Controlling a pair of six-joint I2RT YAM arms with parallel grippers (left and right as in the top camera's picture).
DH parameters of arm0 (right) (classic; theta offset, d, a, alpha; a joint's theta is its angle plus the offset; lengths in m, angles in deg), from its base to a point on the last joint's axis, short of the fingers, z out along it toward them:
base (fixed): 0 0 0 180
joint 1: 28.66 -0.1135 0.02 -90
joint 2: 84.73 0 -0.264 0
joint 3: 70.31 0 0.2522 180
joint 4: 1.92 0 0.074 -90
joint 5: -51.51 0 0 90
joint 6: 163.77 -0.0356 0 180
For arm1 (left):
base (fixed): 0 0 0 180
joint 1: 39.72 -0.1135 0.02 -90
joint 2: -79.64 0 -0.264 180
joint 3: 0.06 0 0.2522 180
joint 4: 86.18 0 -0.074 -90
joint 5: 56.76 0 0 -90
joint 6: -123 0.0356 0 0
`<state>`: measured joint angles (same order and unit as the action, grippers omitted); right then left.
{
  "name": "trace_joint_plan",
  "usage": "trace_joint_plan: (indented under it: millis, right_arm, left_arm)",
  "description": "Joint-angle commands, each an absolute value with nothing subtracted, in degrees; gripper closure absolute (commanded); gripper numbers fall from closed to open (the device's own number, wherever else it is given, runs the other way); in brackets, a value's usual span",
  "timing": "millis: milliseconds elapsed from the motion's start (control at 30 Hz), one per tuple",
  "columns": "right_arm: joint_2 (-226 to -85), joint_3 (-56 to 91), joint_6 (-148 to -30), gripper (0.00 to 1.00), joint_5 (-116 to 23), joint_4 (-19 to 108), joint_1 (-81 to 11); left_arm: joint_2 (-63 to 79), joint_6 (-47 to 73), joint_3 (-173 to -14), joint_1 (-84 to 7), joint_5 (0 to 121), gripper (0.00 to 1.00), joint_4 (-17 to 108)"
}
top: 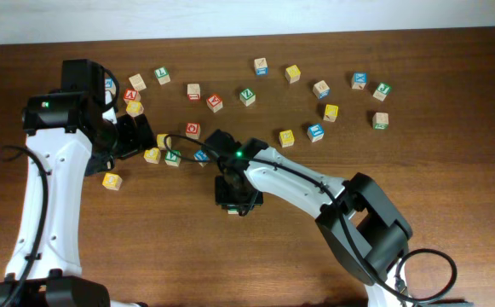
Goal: Spell out RSS
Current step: 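Carry the R block toward the front center and set it down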
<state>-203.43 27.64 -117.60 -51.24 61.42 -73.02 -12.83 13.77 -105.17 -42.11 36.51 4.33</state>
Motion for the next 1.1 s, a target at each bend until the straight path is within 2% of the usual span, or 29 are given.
trace_joint_plan:
  millis: [0, 500, 567, 733, 767, 833, 900, 1067]
  right_arm:
    - [-202.81, 28.01, -109.71, 0.74, -51.18, 61.31, -75.07]
    - [-202.84, 28.01, -120.77, 0.73, -43.98, 59.37, -75.90]
    - [-202.84, 28.01, -120.79, 0.65, -44.03, 58.98, -75.90]
    - [-202.84, 29.51, -120.77, 0.64, -45.47, 59.46, -75.84]
    - [-202.84, 30.32, -120.73, 0.61, -45.12, 59.65, -75.79]
    - [-202.84, 31.68, -119.05, 0.45, -44.12, 59.87, -75.79]
    - [-202.84, 31.92, -118.98, 0.41, -40.20, 61.12, -75.77]
    - [-202.84, 34.48, -102.19, 0.40, -38.35, 61.01, -70.96]
  left_arm:
    - [-12.70, 14.23, -105.44, -42.24, 37.07, 0.01, 4.31]
    - [-12.70, 14.23, -105.44, -42.24, 37.07, 0.01, 4.31]
    - [-12.70, 14.23, -105.44, -42.24, 37.07, 0.01, 4.31]
    - [-12.70, 14.23, -105.44, -42.24, 37.07, 0.01, 4.31]
    - [-12.70, 14.23, -105.44, -42.24, 37.07, 0.01, 4.31]
    - [-12.70, 14.23, -105.44, -42.24, 37.07, 0.01, 4.31]
    - [-12.70, 14.23, -105.44, -42.24, 37.07, 0.01, 4.31]
    - [-12.70, 14.23, -105.44, -42.24, 37.07, 0.01, 4.31]
